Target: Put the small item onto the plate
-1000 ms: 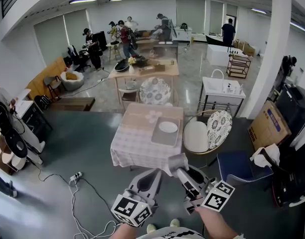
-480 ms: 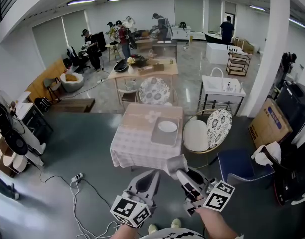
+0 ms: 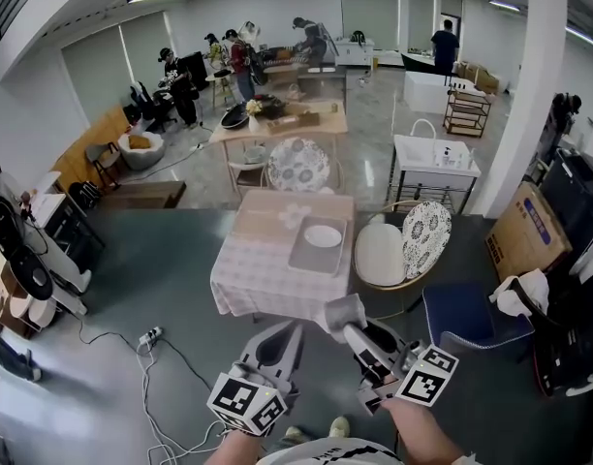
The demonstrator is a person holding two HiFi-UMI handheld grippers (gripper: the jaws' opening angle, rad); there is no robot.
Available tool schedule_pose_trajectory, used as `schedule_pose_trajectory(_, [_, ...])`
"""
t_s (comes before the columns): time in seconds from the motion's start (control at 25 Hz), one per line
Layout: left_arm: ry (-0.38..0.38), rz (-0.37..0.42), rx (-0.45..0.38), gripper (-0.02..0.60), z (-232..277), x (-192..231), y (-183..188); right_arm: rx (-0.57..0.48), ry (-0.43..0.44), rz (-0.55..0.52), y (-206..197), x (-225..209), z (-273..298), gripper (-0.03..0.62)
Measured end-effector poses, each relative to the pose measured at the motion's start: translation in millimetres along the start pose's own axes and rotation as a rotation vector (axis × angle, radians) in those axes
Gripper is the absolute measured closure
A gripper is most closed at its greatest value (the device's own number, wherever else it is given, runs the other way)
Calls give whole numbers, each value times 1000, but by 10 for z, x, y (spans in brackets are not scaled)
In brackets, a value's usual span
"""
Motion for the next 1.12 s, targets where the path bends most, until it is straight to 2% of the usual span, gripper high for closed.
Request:
schedule_pose_trajectory(0.28, [18, 0, 6, 577, -133, -54, 31, -3, -6, 19, -7, 100, -51, 507])
schedule_pose_trajectory(0.56, [21, -8, 7, 577, 21, -95, -1, -8, -18, 23, 99, -29, -109, 507])
schedule_pose_trajectory(0.8, [1, -16, 17, 577, 540, 192, -149, -12, -49, 40, 95, -582, 73, 507])
schedule_pose_trajectory(1.12, [-62, -28, 7, 577, 1222, 721, 97, -32, -90, -2, 306, -1077, 664, 507])
Point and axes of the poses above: the fingertips, and each gripper's own axes: z forward along the fingers, x to its left, y out of its top, the point moved 3 cm from there along -z, backward along the fingers, and after that the axes turned 12 degrees about y, right-handed, at the moved point
